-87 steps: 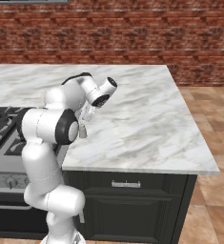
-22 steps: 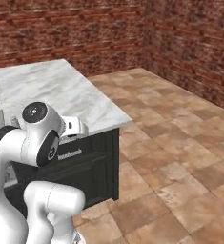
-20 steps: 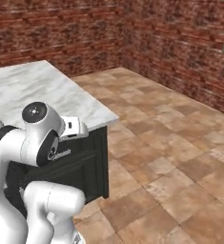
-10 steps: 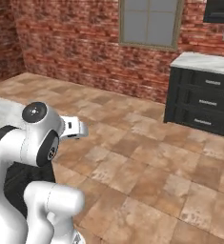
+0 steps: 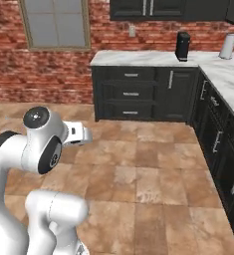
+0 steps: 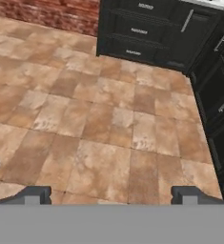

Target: Collect the paprika, mayonnaise, and shaker from the cabinet and place them next to the stove.

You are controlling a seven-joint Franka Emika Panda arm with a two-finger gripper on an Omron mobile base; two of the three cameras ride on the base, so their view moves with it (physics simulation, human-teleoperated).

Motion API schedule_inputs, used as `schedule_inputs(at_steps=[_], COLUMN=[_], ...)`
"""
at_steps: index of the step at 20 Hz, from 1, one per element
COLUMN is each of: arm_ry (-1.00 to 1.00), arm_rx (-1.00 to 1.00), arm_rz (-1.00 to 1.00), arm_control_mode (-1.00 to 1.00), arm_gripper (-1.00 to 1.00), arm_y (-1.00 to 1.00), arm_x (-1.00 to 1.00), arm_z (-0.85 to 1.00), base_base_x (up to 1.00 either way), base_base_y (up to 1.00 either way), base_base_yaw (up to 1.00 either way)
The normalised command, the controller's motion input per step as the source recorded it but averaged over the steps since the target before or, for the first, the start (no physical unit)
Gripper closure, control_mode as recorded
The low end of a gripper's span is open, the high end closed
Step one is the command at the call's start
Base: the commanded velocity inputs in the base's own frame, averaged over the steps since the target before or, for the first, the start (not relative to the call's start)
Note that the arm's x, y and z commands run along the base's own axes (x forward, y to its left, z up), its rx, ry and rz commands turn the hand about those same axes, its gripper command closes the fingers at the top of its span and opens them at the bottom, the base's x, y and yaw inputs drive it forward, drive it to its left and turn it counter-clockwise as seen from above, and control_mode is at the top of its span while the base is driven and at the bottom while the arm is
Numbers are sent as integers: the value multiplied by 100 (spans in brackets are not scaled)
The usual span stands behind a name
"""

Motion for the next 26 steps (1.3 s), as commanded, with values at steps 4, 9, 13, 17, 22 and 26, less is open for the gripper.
schedule_inputs(at_steps=[4, 9, 13, 17, 22, 26], arm_ry=[0, 0, 0, 0, 0, 0], arm_rx=[0, 0, 0, 0, 0, 0], arm_rz=[0, 0, 0, 0, 0, 0], arm_control_mode=[100, 100, 100, 100, 100, 100], arm_gripper=[-100, -100, -100, -100, -100, -100], arm_y=[0, 0, 0, 0, 0, 0], arm_x=[0, 0, 0, 0, 0, 0], arm_z=[0, 0, 0, 0, 0, 0], base_base_x=[37, 42, 48, 89, 100, 100], base_base_y=[2, 1, 22, 68, 86, 95], base_base_yaw=[-65, -65, -63, -44, -33, -28])
